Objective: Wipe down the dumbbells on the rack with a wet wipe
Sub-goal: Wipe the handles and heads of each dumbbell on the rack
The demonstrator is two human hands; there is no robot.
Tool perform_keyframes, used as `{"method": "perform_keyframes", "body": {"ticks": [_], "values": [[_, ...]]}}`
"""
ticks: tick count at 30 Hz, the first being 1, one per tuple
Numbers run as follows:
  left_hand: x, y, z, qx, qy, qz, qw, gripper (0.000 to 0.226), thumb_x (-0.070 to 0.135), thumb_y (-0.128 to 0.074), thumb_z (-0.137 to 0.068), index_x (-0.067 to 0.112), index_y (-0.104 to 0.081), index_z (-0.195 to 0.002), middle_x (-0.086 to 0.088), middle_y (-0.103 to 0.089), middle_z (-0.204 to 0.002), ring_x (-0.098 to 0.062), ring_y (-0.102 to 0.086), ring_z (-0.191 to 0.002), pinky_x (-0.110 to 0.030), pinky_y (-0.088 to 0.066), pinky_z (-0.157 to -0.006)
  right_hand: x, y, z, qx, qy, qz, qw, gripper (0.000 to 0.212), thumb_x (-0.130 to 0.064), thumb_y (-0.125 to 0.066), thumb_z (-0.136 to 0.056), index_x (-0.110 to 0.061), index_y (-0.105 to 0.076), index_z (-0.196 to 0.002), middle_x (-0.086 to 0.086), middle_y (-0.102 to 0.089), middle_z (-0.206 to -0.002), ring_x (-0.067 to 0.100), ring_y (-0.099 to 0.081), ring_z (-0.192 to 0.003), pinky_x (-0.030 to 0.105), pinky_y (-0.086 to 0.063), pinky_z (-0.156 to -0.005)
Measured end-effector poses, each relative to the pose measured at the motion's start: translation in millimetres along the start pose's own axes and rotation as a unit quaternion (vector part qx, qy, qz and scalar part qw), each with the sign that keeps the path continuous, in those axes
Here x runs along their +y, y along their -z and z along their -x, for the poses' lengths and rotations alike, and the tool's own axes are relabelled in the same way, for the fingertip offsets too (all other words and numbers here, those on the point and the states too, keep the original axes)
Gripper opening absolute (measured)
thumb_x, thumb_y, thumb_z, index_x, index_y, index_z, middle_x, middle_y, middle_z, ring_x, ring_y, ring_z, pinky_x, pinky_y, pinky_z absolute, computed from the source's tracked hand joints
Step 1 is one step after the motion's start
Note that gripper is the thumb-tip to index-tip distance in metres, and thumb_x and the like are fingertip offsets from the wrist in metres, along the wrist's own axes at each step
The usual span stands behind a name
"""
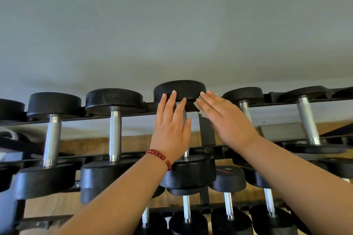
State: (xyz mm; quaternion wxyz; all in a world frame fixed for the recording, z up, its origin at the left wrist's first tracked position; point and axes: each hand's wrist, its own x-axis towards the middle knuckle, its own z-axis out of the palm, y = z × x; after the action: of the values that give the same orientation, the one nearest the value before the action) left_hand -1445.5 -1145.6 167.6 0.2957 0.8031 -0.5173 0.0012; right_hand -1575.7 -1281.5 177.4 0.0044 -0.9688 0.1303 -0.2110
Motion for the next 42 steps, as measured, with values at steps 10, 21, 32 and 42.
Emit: {"method": "perform_keyframes", "body": {"ticks": [10, 21, 32, 42], "values": [[68, -12, 8, -0.025, 0.017, -0.081, 0.996, 0.048, 0.032, -0.040, -0.100, 0.012, -0.043, -0.144, -0.007, -0.037, -0.153, -0.025, -0.020, -0.147, -0.037, -0.006, -0.118, 35, 26, 54, -0.035, 0.011, 0.008, 0.999, 0.074, 0.004, -0.079, -0.071, -0.007, -0.050, -0.139, 0.014, -0.053, -0.141, 0.031, -0.048, -0.133, 0.046, -0.033, -0.106], [131, -46, 18, -0.046, 0.070, -0.066, 0.994, 0.048, 0.032, -0.039, -0.102, 0.016, -0.038, -0.147, -0.002, -0.032, -0.156, -0.019, -0.013, -0.149, -0.031, -0.005, -0.116, 78, 36, 90, -0.035, 0.027, -0.017, 0.999, 0.069, 0.006, -0.076, -0.073, -0.006, -0.052, -0.137, 0.015, -0.054, -0.139, 0.032, -0.051, -0.129, 0.046, -0.034, -0.105], [121, -61, -1, -0.100, 0.064, -0.047, 0.992, 0.050, 0.035, -0.033, -0.103, 0.017, -0.032, -0.149, 0.000, -0.027, -0.158, -0.017, -0.008, -0.149, -0.032, -0.006, -0.120, 91, 27, 85, -0.065, -0.008, 0.012, 0.998, 0.072, 0.008, -0.077, -0.067, -0.004, -0.055, -0.135, 0.016, -0.055, -0.138, 0.033, -0.051, -0.130, 0.045, -0.031, -0.105], [120, -85, -4, -0.145, 0.039, -0.038, 0.988, 0.052, 0.037, -0.028, -0.102, 0.017, -0.031, -0.150, -0.002, -0.026, -0.158, -0.019, -0.008, -0.149, -0.033, -0.004, -0.120, 105, 26, 84, -0.092, -0.029, 0.005, 0.995, 0.061, 0.001, -0.042, -0.080, -0.005, -0.047, -0.141, 0.014, -0.048, -0.145, 0.031, -0.042, -0.136, 0.045, -0.022, -0.109]]}}
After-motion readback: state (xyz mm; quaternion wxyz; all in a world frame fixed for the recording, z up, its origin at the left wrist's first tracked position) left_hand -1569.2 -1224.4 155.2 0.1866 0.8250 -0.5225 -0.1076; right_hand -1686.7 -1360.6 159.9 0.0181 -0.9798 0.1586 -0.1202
